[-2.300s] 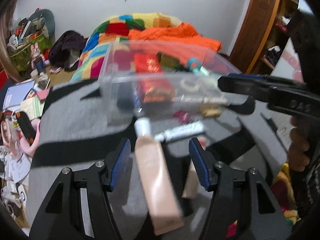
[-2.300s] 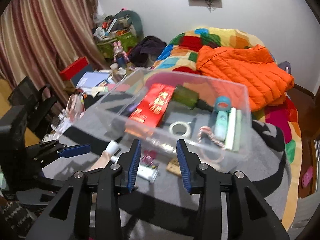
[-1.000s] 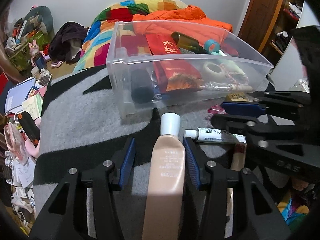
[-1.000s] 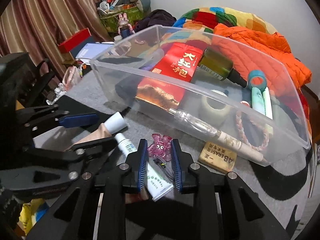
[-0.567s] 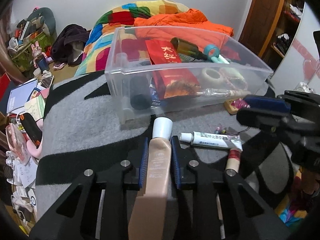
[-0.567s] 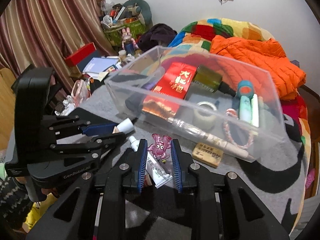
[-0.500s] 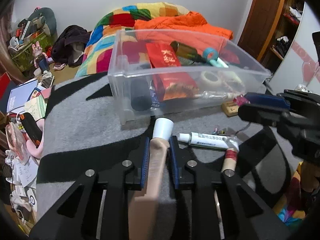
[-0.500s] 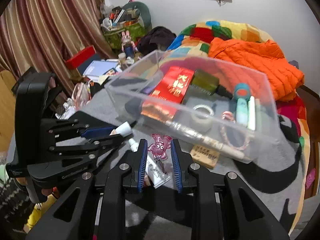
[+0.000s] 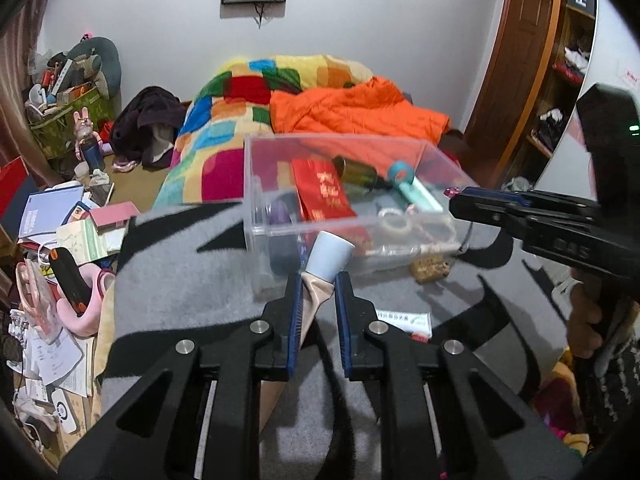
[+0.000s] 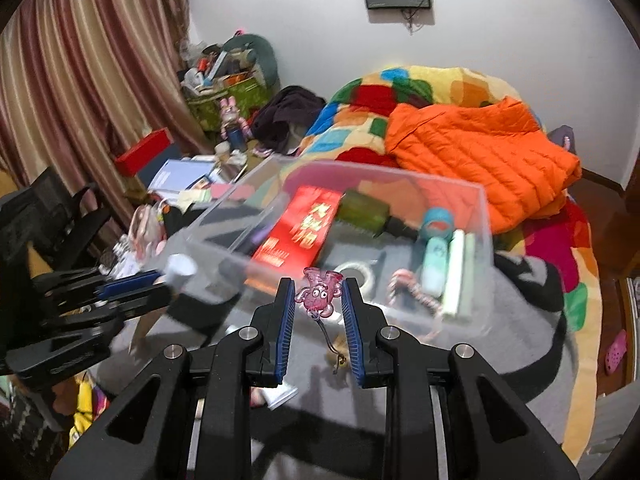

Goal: Organize objects
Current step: 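Drop the pink keychain into the box with the right tool while the left lifts a beige item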

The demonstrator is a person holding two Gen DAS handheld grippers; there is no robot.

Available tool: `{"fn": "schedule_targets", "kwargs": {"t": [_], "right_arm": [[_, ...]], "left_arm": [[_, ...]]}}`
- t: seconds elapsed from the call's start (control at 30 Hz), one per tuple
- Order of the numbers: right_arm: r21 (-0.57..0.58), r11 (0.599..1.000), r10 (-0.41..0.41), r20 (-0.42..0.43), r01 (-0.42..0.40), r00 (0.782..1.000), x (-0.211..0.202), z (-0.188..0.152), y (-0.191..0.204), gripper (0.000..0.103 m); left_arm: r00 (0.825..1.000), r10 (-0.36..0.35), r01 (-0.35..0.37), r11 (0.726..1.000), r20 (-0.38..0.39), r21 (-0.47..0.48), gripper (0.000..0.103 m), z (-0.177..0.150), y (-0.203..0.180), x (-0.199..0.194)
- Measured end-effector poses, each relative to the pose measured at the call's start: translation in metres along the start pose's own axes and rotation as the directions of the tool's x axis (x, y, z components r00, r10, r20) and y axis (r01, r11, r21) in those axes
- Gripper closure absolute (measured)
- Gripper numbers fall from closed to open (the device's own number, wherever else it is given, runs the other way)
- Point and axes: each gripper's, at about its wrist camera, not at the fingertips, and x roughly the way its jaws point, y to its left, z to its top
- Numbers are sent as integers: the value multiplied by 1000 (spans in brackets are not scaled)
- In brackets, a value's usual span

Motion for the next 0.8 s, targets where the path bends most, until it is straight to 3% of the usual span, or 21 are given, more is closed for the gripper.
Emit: {"fn": "schedule_targets", "kwargs": {"t": [0.13, 0.2, 0.37, 0.63, 0.7, 0.8], "right_arm": [[26, 999, -38, 1, 38, 999, 9, 13, -12, 81], [34, 998, -53, -8, 53, 999, 18, 19, -17, 81], [31, 997, -74, -75, 76, 994, 41, 18, -20, 79], [18, 996, -87, -19, 88, 996, 13, 7, -24, 67], [24, 996, -86, -15, 86, 996, 7, 6, -27, 65], [28, 997, -76, -12, 77, 997, -4, -1, -31, 62]], "left_arm": [[999, -7, 7, 1000, 36, -10, 89, 13, 1, -7], [998, -10, 11, 1000, 55, -14, 97, 21, 1, -9], [997, -17, 19, 999, 82, -28, 98, 45, 2, -6], [999, -33, 33, 999, 38, 1, 97, 39, -1, 8], [999, -38, 37, 999, 4, 28, 93, 29, -4, 13], [998, -38, 42, 996, -47, 76, 78, 13, -10, 21]]}}
